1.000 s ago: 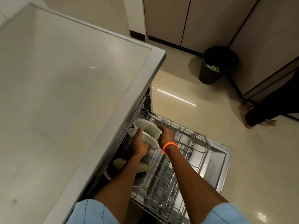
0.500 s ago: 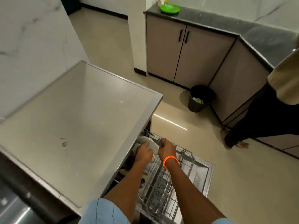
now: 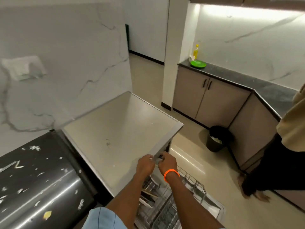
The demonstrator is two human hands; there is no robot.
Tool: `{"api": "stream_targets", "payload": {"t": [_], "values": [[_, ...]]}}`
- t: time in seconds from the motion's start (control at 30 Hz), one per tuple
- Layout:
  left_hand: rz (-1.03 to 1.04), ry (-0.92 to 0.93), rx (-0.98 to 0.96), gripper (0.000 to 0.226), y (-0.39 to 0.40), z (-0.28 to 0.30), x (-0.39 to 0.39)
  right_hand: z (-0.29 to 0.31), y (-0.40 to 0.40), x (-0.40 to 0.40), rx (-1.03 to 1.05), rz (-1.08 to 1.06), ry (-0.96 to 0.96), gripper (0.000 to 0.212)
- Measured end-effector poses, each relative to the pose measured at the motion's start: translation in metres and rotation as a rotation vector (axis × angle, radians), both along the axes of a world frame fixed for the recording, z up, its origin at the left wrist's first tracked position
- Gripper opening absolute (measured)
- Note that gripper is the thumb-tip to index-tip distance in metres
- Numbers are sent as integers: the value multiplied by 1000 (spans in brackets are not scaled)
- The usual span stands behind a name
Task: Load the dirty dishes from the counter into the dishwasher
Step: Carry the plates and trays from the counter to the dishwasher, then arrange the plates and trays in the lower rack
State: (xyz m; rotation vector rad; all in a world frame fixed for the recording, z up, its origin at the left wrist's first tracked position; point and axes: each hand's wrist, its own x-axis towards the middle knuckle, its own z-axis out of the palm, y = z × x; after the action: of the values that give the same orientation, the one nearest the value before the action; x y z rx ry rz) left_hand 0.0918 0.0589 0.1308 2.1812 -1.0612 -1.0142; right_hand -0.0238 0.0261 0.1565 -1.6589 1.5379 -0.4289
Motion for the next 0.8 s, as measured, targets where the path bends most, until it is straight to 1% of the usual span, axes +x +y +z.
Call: {"api": "stream_targets", "payload": {"t": [0.23,0.33,0.37,0.47,0.5,0.6,0.67,0.8], "values": [[256,-48,-67,46,89,44,69,33,53,65,-53,264,4,41],[354,-94,-44,46,138,46,104,41,84,100,-77,372,-9,41],[398,-94,-30,43,158,46,116,44,98,112,-91,416,-8,41],[511,-137,-12,18,220,54,146,53,141,150,-112,551,-17,39],[548,-155,-31,18,238,59,152,56,154,161,-115,588,-29,38],[725,-185,-44,36,302,71,170,65,206,198,-98,715,-74,35],[801,-191,-30,46,338,73,181,66,237,216,-101,785,-90,35],[956,-164,-11,52,416,73,198,62,300,251,-108,943,-59,37]]}}
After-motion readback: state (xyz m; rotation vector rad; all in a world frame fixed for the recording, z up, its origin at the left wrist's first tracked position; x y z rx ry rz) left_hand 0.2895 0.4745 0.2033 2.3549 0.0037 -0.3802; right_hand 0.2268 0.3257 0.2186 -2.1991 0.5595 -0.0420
